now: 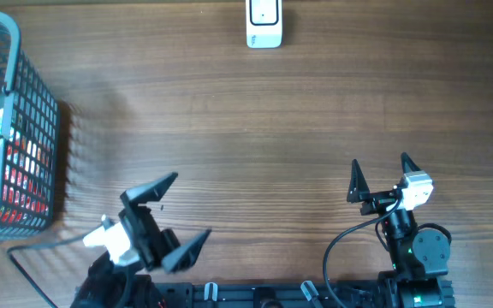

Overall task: Scan the item barcode
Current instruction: 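Reach the left gripper into the grey basket toward the red snack bag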

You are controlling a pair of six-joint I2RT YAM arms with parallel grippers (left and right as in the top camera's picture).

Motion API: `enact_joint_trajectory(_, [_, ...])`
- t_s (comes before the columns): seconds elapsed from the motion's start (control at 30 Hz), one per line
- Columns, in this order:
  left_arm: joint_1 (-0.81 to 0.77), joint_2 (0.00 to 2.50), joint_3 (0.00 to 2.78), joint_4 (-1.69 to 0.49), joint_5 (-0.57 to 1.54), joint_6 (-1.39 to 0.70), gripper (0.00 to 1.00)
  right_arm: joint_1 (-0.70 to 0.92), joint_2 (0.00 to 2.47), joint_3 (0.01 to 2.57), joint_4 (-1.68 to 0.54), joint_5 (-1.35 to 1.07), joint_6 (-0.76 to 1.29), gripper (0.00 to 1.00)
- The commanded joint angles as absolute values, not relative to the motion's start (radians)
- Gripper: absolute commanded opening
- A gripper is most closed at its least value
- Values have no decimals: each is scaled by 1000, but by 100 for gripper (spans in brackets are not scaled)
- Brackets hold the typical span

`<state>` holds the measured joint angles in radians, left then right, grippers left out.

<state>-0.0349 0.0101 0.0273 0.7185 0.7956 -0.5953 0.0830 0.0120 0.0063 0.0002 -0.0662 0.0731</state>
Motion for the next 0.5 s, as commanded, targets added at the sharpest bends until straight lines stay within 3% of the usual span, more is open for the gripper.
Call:
enact_joint_trajectory(0.0, [-36,19,153,646,817,-624,100,87,10,5,2,-60,59,100])
enact_joint_trajectory(0.13, [-24,156,501,213,767,-341,100,87,10,5,2,-60,59,100])
enact_joint_trajectory(0.23, [13,398,905,-303,553,-192,100,87,10,5,2,-60,59,100])
enact_joint_trajectory(0.3, [26,595,1188,-578,538,-36,100,87,10,5,2,-60,59,100])
enact_joint_trajectory(0.4, [26,813,1522,-834,515,72,100,87,10,5,2,-60,59,100])
enact_joint_trajectory(0.47, [26,931,1711,-915,303,19,100,87,10,5,2,-60,59,100])
